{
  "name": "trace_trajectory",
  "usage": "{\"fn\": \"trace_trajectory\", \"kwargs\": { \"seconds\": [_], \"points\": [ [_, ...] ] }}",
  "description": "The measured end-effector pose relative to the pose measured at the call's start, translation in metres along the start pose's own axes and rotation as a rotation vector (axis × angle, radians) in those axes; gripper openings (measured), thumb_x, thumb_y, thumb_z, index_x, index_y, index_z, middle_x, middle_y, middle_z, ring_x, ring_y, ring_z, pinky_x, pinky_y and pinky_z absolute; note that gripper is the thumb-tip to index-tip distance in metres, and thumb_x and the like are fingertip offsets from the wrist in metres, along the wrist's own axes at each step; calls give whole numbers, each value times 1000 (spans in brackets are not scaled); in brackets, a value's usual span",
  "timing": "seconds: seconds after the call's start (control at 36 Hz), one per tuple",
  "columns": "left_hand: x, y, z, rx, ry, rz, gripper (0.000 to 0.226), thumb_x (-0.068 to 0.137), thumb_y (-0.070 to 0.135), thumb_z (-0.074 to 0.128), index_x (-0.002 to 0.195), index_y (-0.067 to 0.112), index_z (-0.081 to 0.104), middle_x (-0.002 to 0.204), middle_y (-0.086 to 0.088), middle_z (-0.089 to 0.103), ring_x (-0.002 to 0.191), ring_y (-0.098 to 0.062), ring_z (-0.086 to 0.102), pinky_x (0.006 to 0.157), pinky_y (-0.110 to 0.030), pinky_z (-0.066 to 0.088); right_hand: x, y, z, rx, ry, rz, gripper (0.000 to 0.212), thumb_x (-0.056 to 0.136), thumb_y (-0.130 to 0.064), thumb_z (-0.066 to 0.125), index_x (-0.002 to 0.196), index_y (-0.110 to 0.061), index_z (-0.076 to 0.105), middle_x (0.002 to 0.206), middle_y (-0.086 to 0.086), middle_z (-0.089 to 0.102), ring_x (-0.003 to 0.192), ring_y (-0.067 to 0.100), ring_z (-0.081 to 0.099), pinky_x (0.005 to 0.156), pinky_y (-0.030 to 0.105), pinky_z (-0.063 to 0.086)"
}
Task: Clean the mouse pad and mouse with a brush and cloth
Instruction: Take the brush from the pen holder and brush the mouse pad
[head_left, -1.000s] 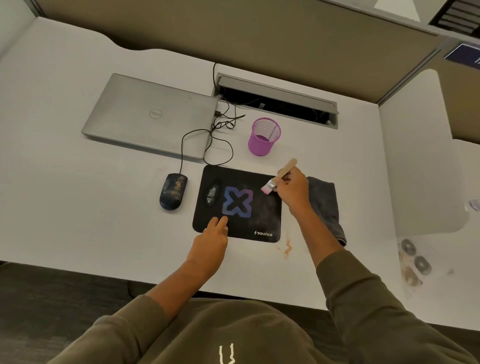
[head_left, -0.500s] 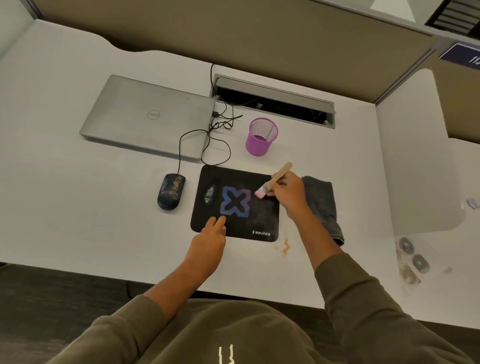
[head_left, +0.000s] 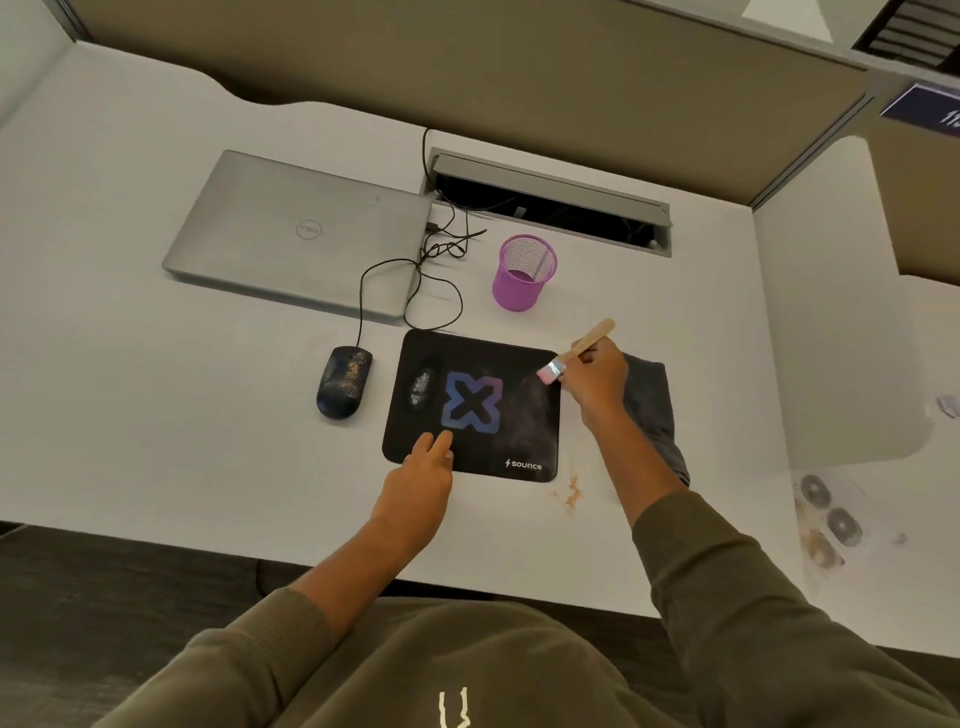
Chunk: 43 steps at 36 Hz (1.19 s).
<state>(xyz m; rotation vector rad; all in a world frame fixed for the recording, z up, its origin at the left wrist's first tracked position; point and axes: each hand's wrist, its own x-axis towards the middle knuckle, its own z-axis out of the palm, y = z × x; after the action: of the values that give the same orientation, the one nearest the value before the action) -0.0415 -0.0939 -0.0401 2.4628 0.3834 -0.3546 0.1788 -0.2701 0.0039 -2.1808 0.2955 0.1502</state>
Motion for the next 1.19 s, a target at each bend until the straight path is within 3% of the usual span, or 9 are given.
{"fn": "trace_trajectory", "kwargs": {
  "seconds": [0.14, 0.25, 0.36, 0.64, 0.75, 0.86, 0.94, 1.06, 1.19],
  "points": [
    [-1, -1, 1, 26, 10, 22, 52, 107, 21, 53, 155, 15, 36, 156, -10, 40, 120, -33, 64, 103, -41, 55, -1, -1, 3, 33, -145, 54, 22, 99, -11, 69, 120, -7, 67, 116, 7, 69, 105, 21, 70, 84, 33, 64],
    [0, -1, 1, 10, 14, 18, 51, 107, 20, 52, 155, 15, 36, 155, -11, 42, 119, -33, 64, 102, -43, 56, 0, -2, 6, 69, -48, 59, 24, 99, -9, 68, 123, -6, 67, 116, 6, 69, 108, 22, 68, 94, 42, 62],
    [-1, -2, 2, 19, 23, 28, 50, 106, 18, 55, 153, 13, 40, 154, -12, 43, 116, -35, 66, 99, -43, 56, -1, -5, 10, 23, -167, 61, 24, 99, -8, 68, 122, -6, 66, 119, 10, 70, 109, 25, 70, 93, 44, 62],
    [-1, 2, -4, -19, 1, -8, 49, 108, 21, 49, 155, 16, 36, 154, -8, 41, 116, -30, 64, 102, -41, 56, 7, -10, 5, -25, -52, 22, 19, 100, -11, 67, 118, -6, 66, 109, 5, 68, 105, 25, 71, 89, 39, 63],
    [-1, 4, -5, 7, 2, 3, 51, 108, 20, 50, 156, 17, 33, 154, -8, 41, 116, -28, 64, 101, -38, 55, 2, -8, 8, -77, -207, 42, 23, 100, -11, 67, 122, -7, 65, 118, 8, 69, 105, 25, 71, 89, 43, 64],
    [-1, 2, -3, 25, 8, 21, 50, 107, 18, 52, 154, 15, 36, 153, -9, 41, 113, -29, 65, 99, -38, 57, 0, -10, 9, 6, -89, 66, 15, 99, -9, 67, 114, -8, 65, 110, 7, 69, 101, 26, 73, 86, 42, 64],
    [-1, 1, -1, 15, 15, 26, 49, 107, 18, 53, 153, 14, 38, 151, -9, 43, 111, -29, 65, 98, -39, 58, -3, -12, 14, -83, -225, 37, 20, 100, -11, 67, 120, -9, 65, 115, 8, 69, 103, 24, 72, 88, 42, 64],
    [0, 0, 0, 17, 32, 33, 50, 106, 19, 54, 153, 16, 38, 149, -8, 45, 106, -27, 67, 95, -36, 59, -2, -14, 11, -44, -88, 30, 22, 100, -12, 67, 121, -8, 65, 117, 9, 70, 106, 25, 71, 92, 42, 63],
    [0, -1, 1, 13, 31, 32, 50, 106, 19, 55, 153, 14, 38, 152, -9, 43, 110, -29, 67, 97, -39, 59, -5, -14, 9, -136, -392, 21, 25, 99, -10, 69, 124, -10, 66, 114, 8, 71, 87, 21, 76, 81, 36, 66]
  ]
}}
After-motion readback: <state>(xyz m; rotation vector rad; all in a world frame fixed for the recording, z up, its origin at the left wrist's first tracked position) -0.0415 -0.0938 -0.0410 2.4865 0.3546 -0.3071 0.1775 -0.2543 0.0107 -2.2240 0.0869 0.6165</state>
